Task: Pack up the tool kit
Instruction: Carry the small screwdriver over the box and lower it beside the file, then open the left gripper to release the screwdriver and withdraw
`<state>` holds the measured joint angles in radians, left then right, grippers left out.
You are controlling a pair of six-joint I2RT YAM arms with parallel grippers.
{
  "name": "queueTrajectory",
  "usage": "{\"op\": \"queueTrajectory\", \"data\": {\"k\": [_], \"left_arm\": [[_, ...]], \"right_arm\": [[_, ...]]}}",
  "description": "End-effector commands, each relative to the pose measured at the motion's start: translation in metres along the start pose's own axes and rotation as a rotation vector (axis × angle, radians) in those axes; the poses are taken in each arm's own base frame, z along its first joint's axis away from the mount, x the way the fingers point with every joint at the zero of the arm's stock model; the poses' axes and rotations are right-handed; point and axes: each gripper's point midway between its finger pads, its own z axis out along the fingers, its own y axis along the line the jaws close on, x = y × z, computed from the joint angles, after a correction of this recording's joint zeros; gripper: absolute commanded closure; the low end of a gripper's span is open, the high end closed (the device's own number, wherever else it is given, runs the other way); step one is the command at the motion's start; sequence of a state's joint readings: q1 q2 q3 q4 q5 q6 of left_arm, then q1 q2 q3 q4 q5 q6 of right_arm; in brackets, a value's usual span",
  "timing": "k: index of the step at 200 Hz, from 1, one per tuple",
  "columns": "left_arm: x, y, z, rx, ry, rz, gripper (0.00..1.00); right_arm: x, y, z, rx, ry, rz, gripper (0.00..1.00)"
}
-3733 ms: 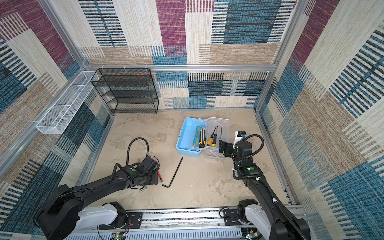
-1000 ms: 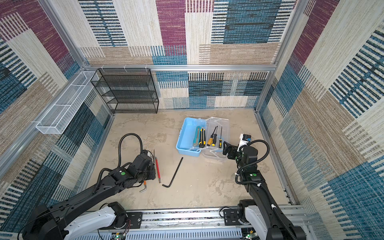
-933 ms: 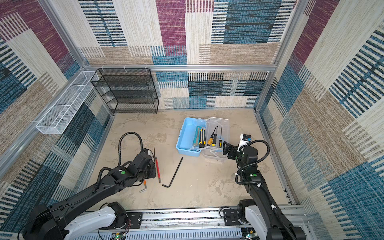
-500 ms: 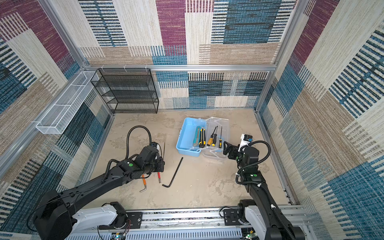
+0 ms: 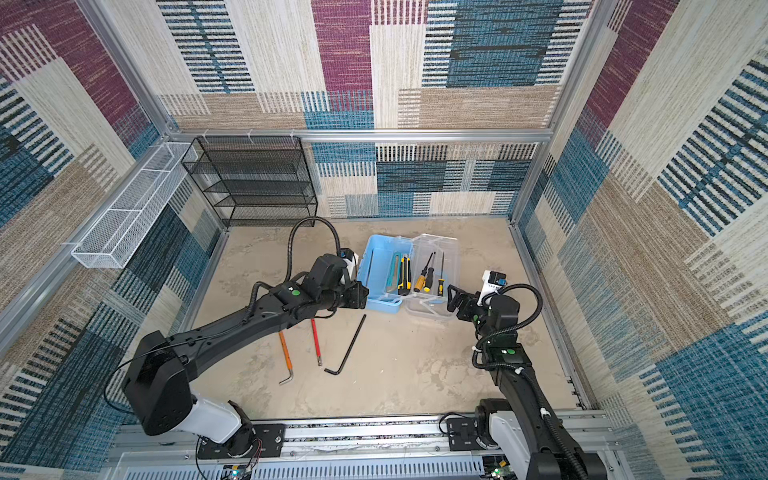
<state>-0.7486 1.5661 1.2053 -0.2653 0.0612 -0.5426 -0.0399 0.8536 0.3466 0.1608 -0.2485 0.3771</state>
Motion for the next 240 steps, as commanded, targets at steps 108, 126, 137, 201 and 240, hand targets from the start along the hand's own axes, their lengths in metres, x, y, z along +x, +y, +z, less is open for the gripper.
{"op": "queueTrajectory", "data": {"k": [108, 126, 137, 201, 240], "left_arm": [[-0.061, -0.146, 0.089, 0.411, 0.048, 0.054, 0.99], [-0.059, -0.155, 0.102, 0.434, 0.068, 0.021, 0.99], [-0.057, -0.159, 0.109, 0.447, 0.082, 0.0, 0.99], [-0.047, -0.171, 0.141, 0.502, 0.13, -0.121, 0.99], [-0.045, -0.174, 0.148, 0.519, 0.145, -0.177, 0.99]], "right_arm": [[-0.009, -0.011, -0.007, -0.041, -0.026, 0.098, 0.03], [-0.01, -0.013, -0.008, -0.036, -0.03, 0.102, 0.03], [-0.011, -0.014, -0.01, -0.033, -0.033, 0.104, 0.03], [-0.008, -0.018, -0.015, -0.016, -0.042, 0.11, 0.03], [-0.005, -0.019, -0.016, -0.013, -0.038, 0.113, 0.03]]}}
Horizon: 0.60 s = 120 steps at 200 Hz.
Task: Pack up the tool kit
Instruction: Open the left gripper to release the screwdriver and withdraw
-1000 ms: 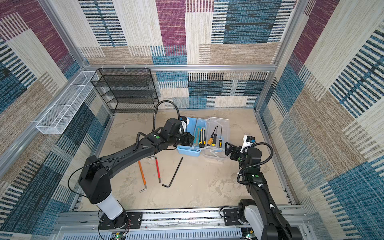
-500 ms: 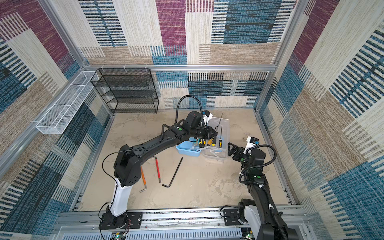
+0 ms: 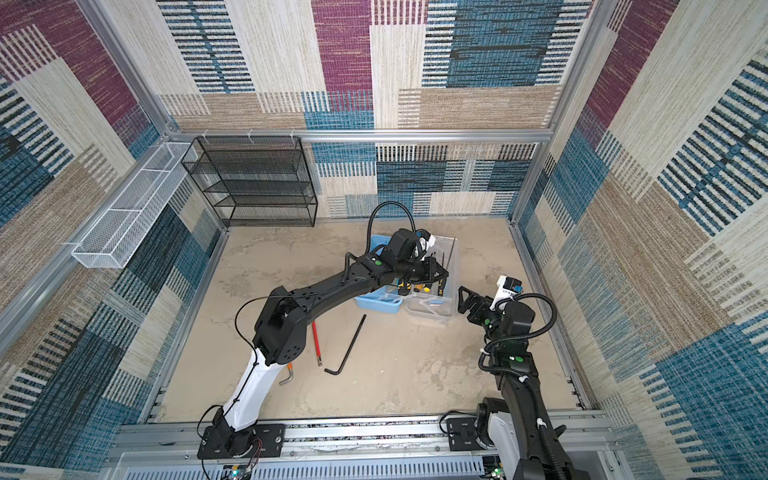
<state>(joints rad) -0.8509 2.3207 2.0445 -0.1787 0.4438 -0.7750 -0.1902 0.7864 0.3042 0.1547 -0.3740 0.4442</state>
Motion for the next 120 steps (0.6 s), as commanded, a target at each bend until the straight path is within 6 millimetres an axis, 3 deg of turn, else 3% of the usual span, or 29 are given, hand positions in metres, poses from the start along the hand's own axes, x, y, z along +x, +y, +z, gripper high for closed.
{"op": "queueTrajectory", "data": {"k": [1, 49, 120], "left_arm": [[-0.008, -0.014, 0.003, 0.063, -0.025, -0.041, 0.99], [-0.002, -0.003, 0.008, 0.024, -0.006, -0.097, 0.93], [0.002, 0.007, 0.008, -0.036, 0.011, -0.101, 0.59]], "right_arm": [[0.001, 0.002, 0.0, -0.013, 0.0, 0.005, 0.03], [-0.001, 0.001, -0.002, -0.003, -0.004, 0.009, 0.03], [-0.002, 0.001, -0.005, 0.009, -0.009, 0.01, 0.03]]}}
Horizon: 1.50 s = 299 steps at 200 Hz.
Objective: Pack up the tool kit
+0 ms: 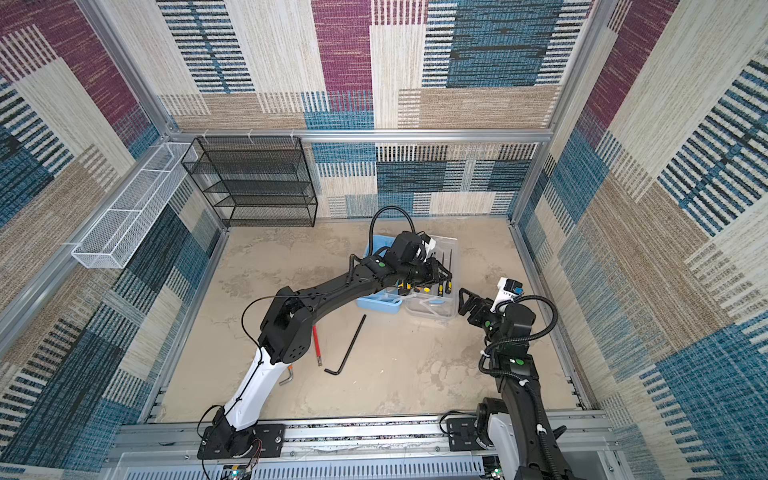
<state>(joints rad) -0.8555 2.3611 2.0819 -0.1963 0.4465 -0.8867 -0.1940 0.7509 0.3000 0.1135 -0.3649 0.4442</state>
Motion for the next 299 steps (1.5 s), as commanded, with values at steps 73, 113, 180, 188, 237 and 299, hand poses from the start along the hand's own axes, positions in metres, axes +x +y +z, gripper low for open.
{"op": "queueTrajectory", "data": {"k": [73, 113, 180, 188, 237, 299], "left_arm": [[-0.011, -0.025, -0.028, -0.013, -0.046, 0.111, 0.46], [-0.013, -0.024, -0.058, -0.073, -0.121, 0.186, 0.3], [0.0, 0.003, -0.107, -0.192, -0.233, 0.242, 0.14], [0.001, 0.007, -0.115, -0.211, -0.249, 0.248, 0.13], [0.011, 0.042, -0.157, -0.326, -0.296, 0.257, 0.07], [0.03, 0.105, -0.204, -0.46, -0.327, 0.175, 0.06]], "right_arm": [[-0.012, 0.016, -0.007, -0.042, -0.004, -0.028, 0.06], [-0.017, 0.034, -0.014, -0.107, 0.005, -0.026, 0.12], [-0.012, 0.058, -0.024, -0.152, -0.005, 0.034, 0.19], [-0.009, 0.06, -0.023, -0.155, 0.003, 0.036, 0.19], [0.003, 0.071, -0.023, -0.169, 0.037, 0.063, 0.25], [0.024, 0.099, -0.015, -0.2, 0.089, 0.044, 0.29]]}}
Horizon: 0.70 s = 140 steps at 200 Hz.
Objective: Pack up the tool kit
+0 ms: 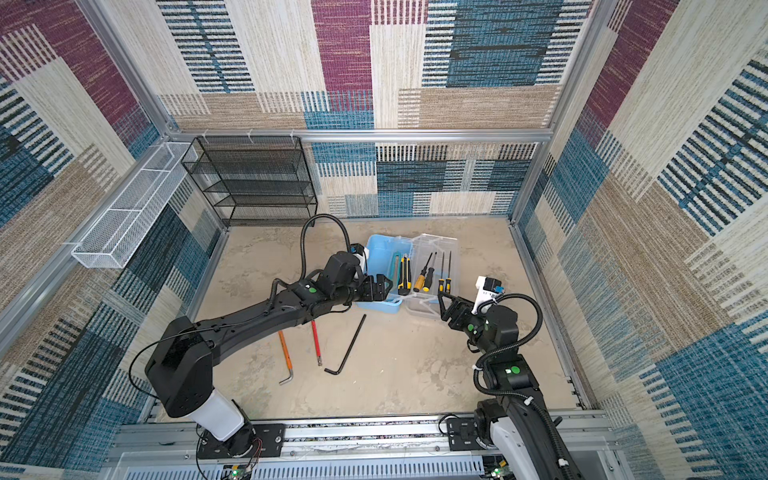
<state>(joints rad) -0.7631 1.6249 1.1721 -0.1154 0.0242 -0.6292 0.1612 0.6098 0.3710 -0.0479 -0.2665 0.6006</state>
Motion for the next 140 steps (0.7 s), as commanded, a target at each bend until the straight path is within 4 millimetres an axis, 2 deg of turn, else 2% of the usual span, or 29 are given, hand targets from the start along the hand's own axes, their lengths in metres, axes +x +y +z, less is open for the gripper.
{"op": "queueTrajectory", "data": {"k": [1, 40, 89, 119, 140], "left_arm": [[0.001, 0.019, -0.009, -0.049, -0.038, -0.006, 0.06], [0.024, 0.064, -0.027, -0.149, -0.032, -0.047, 0.06], [0.047, 0.112, -0.052, -0.258, -0.02, -0.101, 0.06], [0.058, 0.126, -0.055, -0.275, 0.004, -0.12, 0.06], [0.057, 0.123, -0.051, -0.232, 0.006, -0.123, 0.07]], "right_arm": [[-0.004, 0.007, 0.006, 0.009, -0.025, 0.004, 0.29], [0.018, 0.03, 0.024, 0.004, 0.043, -0.038, 0.3], [0.082, 0.054, 0.049, 0.069, 0.199, -0.116, 0.32], [0.112, 0.068, 0.058, 0.089, 0.262, -0.172, 0.34], [0.12, 0.065, 0.06, 0.11, 0.28, -0.191, 0.36]]}}
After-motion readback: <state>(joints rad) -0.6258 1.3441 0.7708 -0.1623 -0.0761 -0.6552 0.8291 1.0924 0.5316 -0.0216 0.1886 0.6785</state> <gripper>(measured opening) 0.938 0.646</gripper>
